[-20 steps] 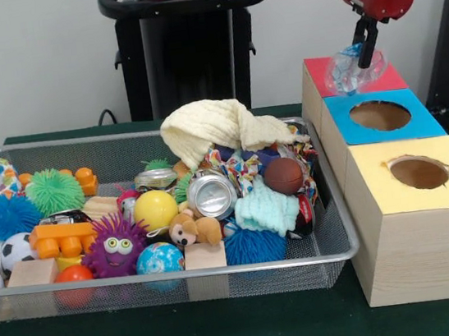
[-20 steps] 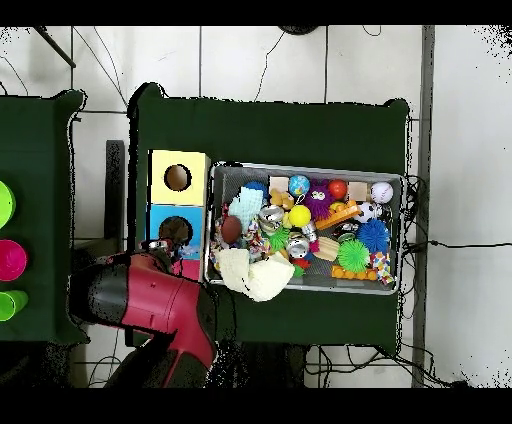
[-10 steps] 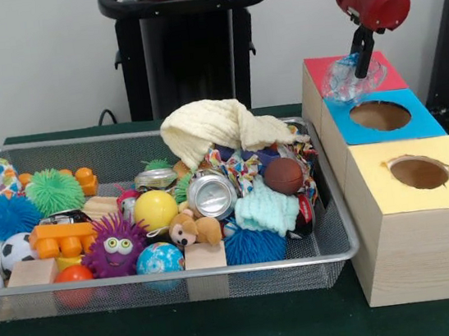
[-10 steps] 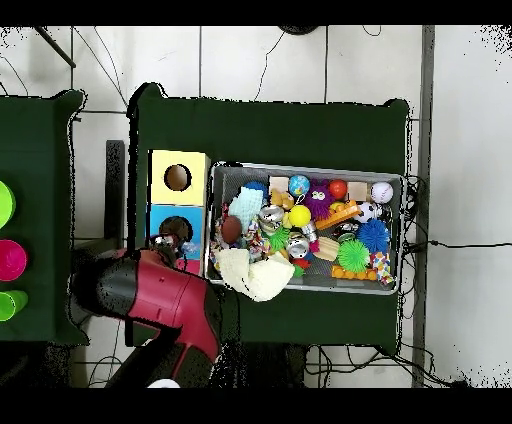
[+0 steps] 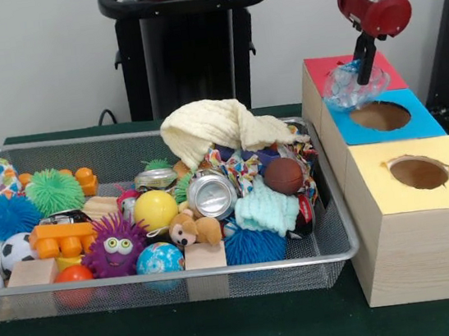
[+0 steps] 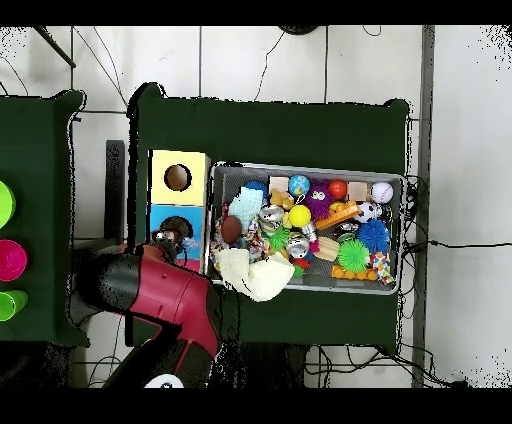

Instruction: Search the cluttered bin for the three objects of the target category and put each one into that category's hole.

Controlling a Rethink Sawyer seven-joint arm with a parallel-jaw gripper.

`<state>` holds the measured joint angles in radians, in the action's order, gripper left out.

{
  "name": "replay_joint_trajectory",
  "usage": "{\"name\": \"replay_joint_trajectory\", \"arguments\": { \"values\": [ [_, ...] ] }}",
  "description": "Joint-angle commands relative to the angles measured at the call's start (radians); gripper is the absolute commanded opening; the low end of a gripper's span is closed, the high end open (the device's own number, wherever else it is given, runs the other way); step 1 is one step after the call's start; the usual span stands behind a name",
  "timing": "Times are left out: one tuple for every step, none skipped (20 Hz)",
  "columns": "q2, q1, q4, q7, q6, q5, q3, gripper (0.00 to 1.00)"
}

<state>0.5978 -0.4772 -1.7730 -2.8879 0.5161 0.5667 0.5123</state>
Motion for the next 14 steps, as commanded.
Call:
{"name": "replay_joint_trajectory", "arguments": {
  "values": [
    [-0.085, -0.018, 0.027, -0.274, -0.007, 0.054, -0.046, 0.0],
    [-0.087, -0.024, 0.037, -0.281, 0.007, 0.056, -0.039, 0.0],
    [-0.089, -0.027, 0.045, -0.285, 0.016, 0.059, -0.035, 0.0],
    [-0.091, -0.03, 0.053, -0.289, 0.025, 0.062, -0.031, 0.0],
    [-0.097, -0.034, 0.062, -0.294, 0.031, 0.066, -0.026, 0.0],
    [-0.102, -0.037, 0.068, -0.296, 0.032, 0.07, -0.024, 0.0],
    [-0.106, -0.035, 0.072, -0.294, 0.032, 0.075, -0.023, 0.0],
    [-0.112, -0.038, 0.079, -0.296, 0.036, 0.079, -0.018, 0.0],
    [-0.12, -0.04, 0.087, -0.3, 0.04, 0.082, -0.015, 0.0],
    [-0.123, -0.043, 0.093, -0.302, 0.046, 0.086, -0.011, 0.0],
    [-0.121, -0.037, 0.078, -0.291, 0.032, 0.092, -0.016, 0.0],
    [-0.122, -0.04, 0.081, -0.291, 0.038, 0.094, -0.011, 0.0],
    [-0.124, -0.038, 0.077, -0.289, 0.034, 0.098, -0.013, 0.0],
    [-0.126, -0.042, 0.083, -0.293, 0.045, 0.1, -0.006, 0.0]
  ]
}}
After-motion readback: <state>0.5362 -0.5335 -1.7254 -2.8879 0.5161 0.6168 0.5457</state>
